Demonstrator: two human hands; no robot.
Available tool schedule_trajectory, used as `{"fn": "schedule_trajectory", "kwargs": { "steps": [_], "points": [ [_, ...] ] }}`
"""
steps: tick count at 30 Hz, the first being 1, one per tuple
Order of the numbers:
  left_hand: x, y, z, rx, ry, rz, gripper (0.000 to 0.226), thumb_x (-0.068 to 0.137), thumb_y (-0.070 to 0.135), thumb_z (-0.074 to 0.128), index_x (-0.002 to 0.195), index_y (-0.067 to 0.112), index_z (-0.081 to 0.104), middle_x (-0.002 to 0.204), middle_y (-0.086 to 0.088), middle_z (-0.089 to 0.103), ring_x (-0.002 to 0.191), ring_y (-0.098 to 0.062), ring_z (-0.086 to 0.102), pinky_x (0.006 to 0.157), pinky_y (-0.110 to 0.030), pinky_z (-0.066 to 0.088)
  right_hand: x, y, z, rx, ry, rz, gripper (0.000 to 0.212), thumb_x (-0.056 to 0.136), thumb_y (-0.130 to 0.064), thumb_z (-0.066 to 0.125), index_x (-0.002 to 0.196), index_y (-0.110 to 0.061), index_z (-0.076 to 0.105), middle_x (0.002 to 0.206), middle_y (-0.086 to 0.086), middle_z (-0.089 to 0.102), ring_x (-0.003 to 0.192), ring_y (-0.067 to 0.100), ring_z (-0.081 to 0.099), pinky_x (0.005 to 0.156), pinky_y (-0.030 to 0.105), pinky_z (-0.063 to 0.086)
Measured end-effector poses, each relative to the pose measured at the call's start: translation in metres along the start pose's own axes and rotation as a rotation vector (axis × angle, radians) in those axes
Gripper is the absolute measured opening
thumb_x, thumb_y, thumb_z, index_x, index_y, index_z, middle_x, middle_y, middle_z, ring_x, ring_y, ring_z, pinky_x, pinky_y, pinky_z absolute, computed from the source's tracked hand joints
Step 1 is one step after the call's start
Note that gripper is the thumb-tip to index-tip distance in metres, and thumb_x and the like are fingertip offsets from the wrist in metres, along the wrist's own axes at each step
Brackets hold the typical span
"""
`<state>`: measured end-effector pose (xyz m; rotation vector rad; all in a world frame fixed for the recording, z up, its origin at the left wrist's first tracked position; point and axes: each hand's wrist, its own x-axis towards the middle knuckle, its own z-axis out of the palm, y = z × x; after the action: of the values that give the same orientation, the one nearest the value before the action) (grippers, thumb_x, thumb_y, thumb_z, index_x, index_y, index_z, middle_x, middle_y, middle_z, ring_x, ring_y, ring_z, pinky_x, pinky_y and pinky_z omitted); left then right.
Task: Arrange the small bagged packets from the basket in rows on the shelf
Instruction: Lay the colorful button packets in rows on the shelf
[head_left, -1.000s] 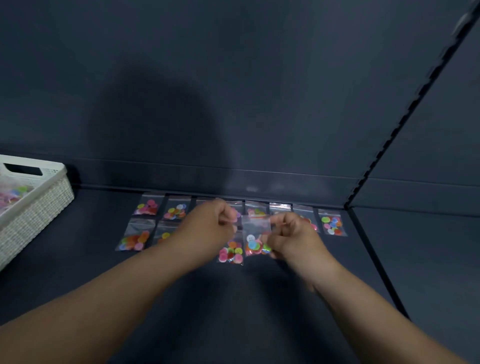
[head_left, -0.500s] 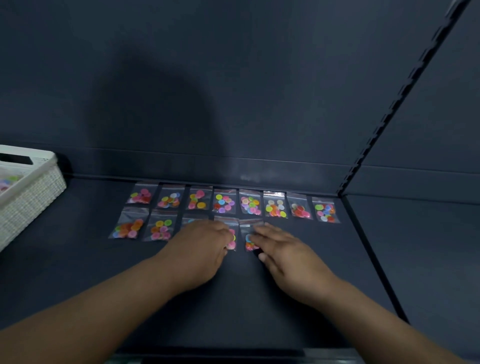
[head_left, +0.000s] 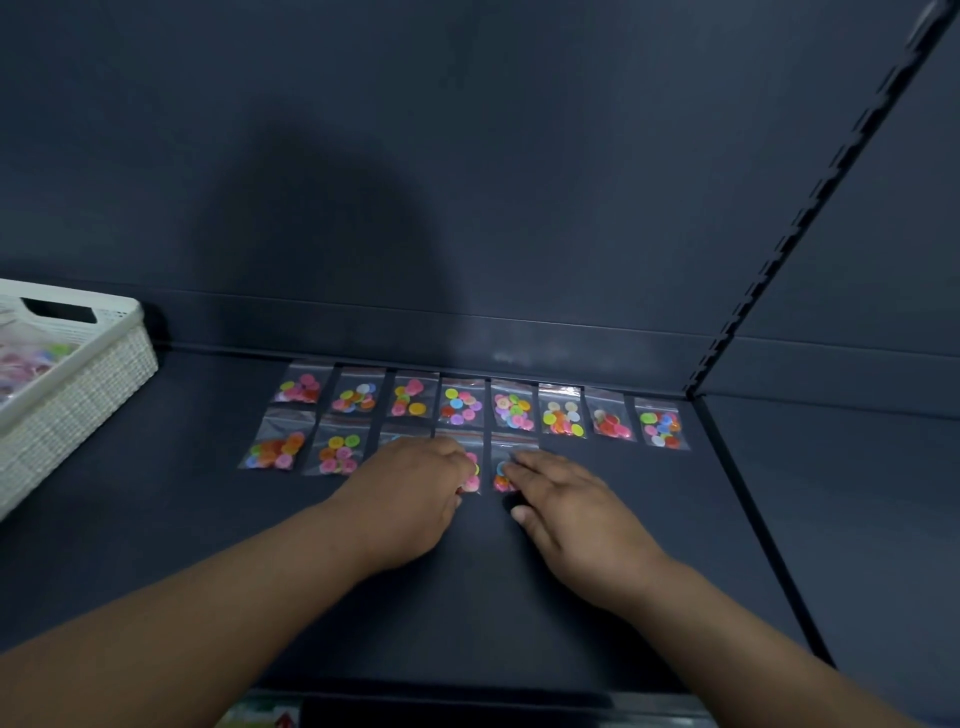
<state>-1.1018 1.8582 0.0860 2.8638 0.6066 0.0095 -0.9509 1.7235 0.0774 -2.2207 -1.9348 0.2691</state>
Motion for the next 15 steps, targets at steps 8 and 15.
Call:
{"fn": "schedule_trajectory", "kwargs": {
  "steps": [8,15],
  "points": [
    [-0.003,-0.006,-0.011,0.028,0.094,0.042,0.024,0.090,0.026,0.047,0.110,0.021,0.058,0.115,0.005,0.056,0.108,-0.016,0.052,0.093,-0.035,0.044,0.006,-0.009,-0.014,0.018,0.067,-0.002,0.048,0.098,-0.036,0.040,0.144,-0.023,0.036,0.153,-0.002,0.028,0.141,0.018,0.024,0.112,0.024,0.012],
    [-0.028,-0.033,-0.064,0.118,0.231,-0.061,0.047,0.080,0.039,0.045,0.119,0.018,0.061,0.122,-0.003,0.061,0.115,-0.024,0.055,0.098,-0.034,0.043,0.047,-0.049,-0.043,-0.038,0.131,-0.126,0.048,0.092,-0.035,0.045,0.137,-0.017,0.047,0.146,0.005,0.041,0.133,0.026,0.037,0.112,0.034,0.024]
  ]
}}
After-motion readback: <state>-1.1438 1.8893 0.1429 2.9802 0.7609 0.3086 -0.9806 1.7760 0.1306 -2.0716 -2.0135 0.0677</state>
